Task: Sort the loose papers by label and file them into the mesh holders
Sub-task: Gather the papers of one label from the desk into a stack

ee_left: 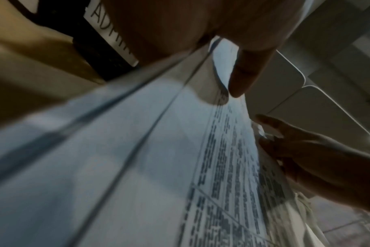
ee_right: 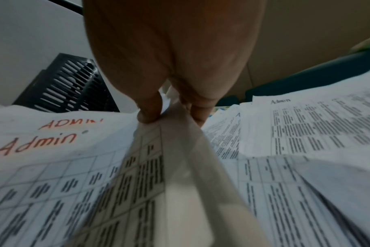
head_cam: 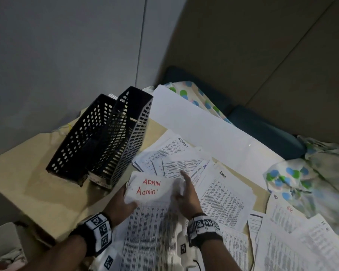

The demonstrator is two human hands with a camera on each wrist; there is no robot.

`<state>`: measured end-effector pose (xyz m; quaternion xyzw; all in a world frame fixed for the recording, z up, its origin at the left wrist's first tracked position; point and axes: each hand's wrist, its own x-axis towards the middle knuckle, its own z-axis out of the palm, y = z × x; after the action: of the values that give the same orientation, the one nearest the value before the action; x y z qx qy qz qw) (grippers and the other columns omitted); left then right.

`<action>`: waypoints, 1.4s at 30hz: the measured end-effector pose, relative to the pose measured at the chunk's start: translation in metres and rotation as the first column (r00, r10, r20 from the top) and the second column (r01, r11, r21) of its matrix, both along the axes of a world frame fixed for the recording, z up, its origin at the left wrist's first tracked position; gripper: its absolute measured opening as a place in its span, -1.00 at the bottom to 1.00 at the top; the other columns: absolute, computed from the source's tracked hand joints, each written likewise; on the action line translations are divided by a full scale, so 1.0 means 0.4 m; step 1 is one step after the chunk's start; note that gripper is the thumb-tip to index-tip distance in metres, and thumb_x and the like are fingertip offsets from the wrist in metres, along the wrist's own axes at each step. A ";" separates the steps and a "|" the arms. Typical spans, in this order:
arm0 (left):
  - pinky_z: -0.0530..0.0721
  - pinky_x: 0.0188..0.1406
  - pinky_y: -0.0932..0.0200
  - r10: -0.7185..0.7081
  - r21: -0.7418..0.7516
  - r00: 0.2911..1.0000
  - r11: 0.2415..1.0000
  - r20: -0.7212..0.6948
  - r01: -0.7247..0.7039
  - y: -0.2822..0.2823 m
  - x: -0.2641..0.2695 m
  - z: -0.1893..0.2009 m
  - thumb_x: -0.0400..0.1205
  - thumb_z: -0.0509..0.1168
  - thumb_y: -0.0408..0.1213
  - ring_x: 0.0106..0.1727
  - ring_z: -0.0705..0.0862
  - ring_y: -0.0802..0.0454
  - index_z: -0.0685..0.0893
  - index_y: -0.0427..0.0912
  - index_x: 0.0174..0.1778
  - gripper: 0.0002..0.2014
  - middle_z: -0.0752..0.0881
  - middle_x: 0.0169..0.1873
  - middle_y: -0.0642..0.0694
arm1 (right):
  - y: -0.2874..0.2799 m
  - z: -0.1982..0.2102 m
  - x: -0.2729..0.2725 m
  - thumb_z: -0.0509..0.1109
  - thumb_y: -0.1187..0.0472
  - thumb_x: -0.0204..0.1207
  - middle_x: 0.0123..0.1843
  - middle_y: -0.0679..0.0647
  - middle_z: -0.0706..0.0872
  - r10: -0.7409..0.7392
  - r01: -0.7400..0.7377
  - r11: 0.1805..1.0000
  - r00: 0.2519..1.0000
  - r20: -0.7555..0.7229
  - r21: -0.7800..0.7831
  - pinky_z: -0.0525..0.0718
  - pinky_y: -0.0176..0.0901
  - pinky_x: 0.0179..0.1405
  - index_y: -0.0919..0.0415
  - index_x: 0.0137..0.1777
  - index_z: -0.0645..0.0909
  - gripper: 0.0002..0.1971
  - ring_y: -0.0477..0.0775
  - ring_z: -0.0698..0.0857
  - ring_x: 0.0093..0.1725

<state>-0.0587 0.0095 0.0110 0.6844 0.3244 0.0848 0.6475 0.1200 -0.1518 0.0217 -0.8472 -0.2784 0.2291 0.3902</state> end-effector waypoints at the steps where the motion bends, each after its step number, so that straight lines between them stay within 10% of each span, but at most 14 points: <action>1: 0.66 -0.15 0.38 0.011 -0.004 1.000 1.000 0.012 -0.011 -0.007 0.003 -0.003 0.47 0.38 -0.55 0.14 0.63 0.12 0.39 0.31 0.22 -0.34 0.60 0.05 0.26 | 0.005 -0.002 0.005 0.34 0.39 0.54 0.42 -0.06 0.45 0.035 -0.032 0.998 0.998 0.048 -0.055 0.43 0.03 0.52 0.02 0.51 0.38 -0.44 -0.03 0.43 0.45; 4: 0.70 -0.21 0.29 0.011 0.042 0.999 0.999 0.039 -0.012 0.001 0.019 0.002 0.48 0.39 -0.53 0.15 0.64 0.11 0.24 0.30 0.45 -0.19 0.53 0.26 0.11 | 0.012 -0.010 0.009 0.29 0.35 0.57 0.32 0.03 0.57 0.106 -0.093 0.987 0.990 0.096 -0.130 0.59 0.07 0.34 0.03 0.37 0.52 -0.60 0.06 0.57 0.30; 7: 0.72 -0.13 0.31 -0.027 0.105 0.993 0.994 0.113 0.015 0.017 0.031 0.011 0.48 0.36 -0.54 0.11 0.66 0.22 0.30 0.67 0.21 -0.15 0.53 0.23 0.30 | 0.014 -0.025 0.013 0.25 0.32 0.60 0.36 0.07 0.62 0.107 -0.093 0.979 0.992 0.069 -0.179 0.60 0.07 0.34 -0.02 0.43 0.48 -0.58 0.09 0.61 0.30; 13: 0.71 -0.30 0.25 -0.043 0.136 0.998 0.990 0.034 0.038 0.021 0.058 -0.007 0.55 0.25 -0.53 -0.12 0.77 0.05 0.54 0.31 -0.06 -0.52 0.73 -0.08 -0.09 | 0.009 -0.046 0.009 0.25 0.20 0.64 0.24 0.15 0.70 0.132 -0.155 0.933 0.987 -0.092 -0.325 0.74 0.07 0.14 0.00 0.40 0.46 -0.66 0.10 0.70 0.10; 19: 0.63 -0.39 0.45 -0.067 0.109 0.998 0.992 0.007 0.066 0.016 0.068 -0.036 0.54 0.32 -0.51 -0.18 0.72 0.36 0.54 0.24 -0.12 -0.59 0.74 -0.12 -0.07 | -0.026 -0.058 0.025 0.35 0.08 0.59 0.26 0.05 0.67 0.123 -0.149 0.904 0.988 -0.089 -0.402 0.56 -0.23 0.09 0.10 0.39 0.50 -0.62 0.04 0.64 0.17; 25: 0.69 -0.22 0.40 -0.026 0.122 1.000 0.992 0.000 0.026 0.014 0.062 -0.078 0.52 0.35 -0.48 -0.02 0.71 0.19 0.58 0.34 -0.11 -0.54 0.73 -0.05 0.08 | -0.047 -0.071 0.044 0.29 0.32 0.58 0.01 -0.14 0.73 0.040 -0.058 0.961 0.997 -0.070 -0.271 0.68 -0.26 -0.29 -0.25 0.09 0.58 -0.64 -0.10 0.69 -0.24; 31: 0.70 -0.15 0.33 0.035 0.063 0.999 0.997 0.027 -0.036 0.010 0.066 -0.085 0.50 0.40 -0.45 -0.01 0.71 0.19 0.62 0.31 -0.03 -0.56 0.75 -0.06 0.14 | -0.059 -0.080 0.029 0.20 0.54 0.53 0.05 -0.11 0.71 -0.210 0.201 0.959 0.977 -0.022 -0.202 0.53 -0.38 0.13 -0.14 -0.06 0.67 -0.51 -0.12 0.62 0.11; 36: 0.68 -0.32 0.39 0.084 0.040 0.994 0.995 0.070 -0.087 -0.004 0.086 -0.057 0.50 0.44 -0.38 -0.14 0.71 0.31 0.59 0.25 -0.10 -0.65 0.74 -0.14 0.21 | -0.053 -0.085 0.026 0.21 0.40 0.64 -0.01 -0.09 0.74 -0.386 0.387 0.922 0.919 -0.076 -0.011 0.74 -0.20 -0.11 -0.09 -0.08 0.69 -0.64 -0.19 0.68 -0.19; 42: 0.68 -0.24 0.17 0.133 -0.024 0.986 0.991 0.099 -0.131 0.004 0.139 -0.036 0.49 0.46 -0.28 -0.22 0.73 0.19 0.61 -0.04 -0.20 -0.86 0.75 -0.24 -0.05 | -0.023 -0.053 0.030 0.47 0.20 0.52 0.15 -0.16 0.61 -0.255 0.305 0.941 0.925 -0.283 0.148 0.63 -0.48 0.02 -0.09 0.14 0.60 -0.75 -0.15 0.64 0.13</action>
<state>-0.0030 0.0110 -0.0035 0.6505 0.3368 0.1591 0.6619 0.1321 -0.1611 0.0005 -0.7999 -0.1211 0.2522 0.5309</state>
